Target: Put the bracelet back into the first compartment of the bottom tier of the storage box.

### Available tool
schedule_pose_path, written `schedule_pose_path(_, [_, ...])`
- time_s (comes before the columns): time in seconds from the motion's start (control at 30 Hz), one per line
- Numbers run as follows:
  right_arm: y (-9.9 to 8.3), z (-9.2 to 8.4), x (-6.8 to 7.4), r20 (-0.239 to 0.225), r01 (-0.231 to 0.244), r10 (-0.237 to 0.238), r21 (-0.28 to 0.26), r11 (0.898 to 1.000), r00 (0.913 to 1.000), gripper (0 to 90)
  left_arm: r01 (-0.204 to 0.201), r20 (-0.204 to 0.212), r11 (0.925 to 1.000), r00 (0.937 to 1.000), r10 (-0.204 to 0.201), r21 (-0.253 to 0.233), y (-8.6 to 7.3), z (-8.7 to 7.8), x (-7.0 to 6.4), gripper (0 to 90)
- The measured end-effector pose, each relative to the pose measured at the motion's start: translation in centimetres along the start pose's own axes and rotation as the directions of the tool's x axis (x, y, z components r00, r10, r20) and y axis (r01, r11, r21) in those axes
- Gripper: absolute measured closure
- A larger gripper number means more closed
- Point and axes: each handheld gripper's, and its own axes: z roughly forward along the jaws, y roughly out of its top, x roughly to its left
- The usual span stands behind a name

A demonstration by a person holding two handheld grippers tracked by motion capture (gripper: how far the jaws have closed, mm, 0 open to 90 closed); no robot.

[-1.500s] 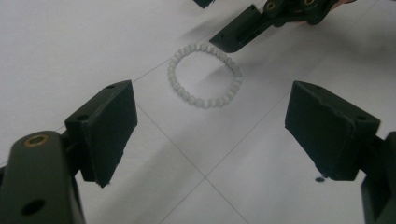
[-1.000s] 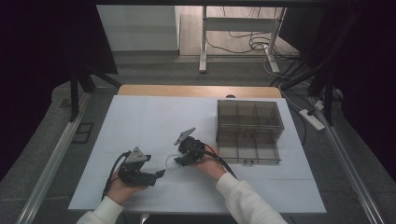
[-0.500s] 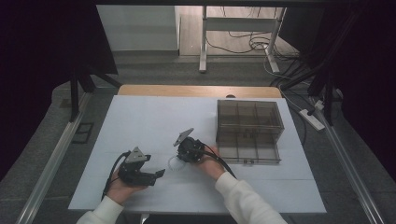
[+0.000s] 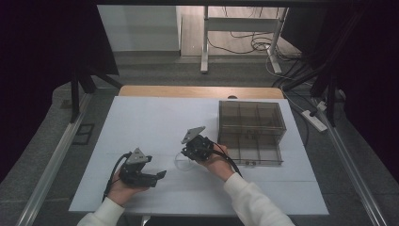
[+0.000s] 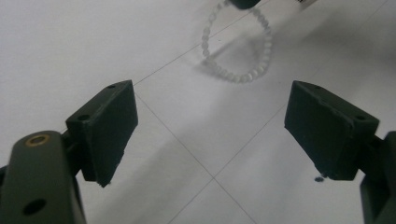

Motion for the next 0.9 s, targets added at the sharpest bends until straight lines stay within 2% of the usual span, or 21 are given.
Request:
schedule_pose_path(0.23, [0.2,-1.6,-0.2,0.019,0.009,-0.009,-0.043,0.999,0.9998,86.2,0.003,-0.001,1.0,1.0,-0.003,0.0,0.0,0.0,0.0,17.3])
schedule_pose_path(0.9, [-0.8,-5.2,-1.3,0.071,-0.002,0.008,-0.083,0.997,0.9974,86.2,0.004,-0.003,1.0,1.0,-0.004,0.001,0.0,0.0,0.0,17.3])
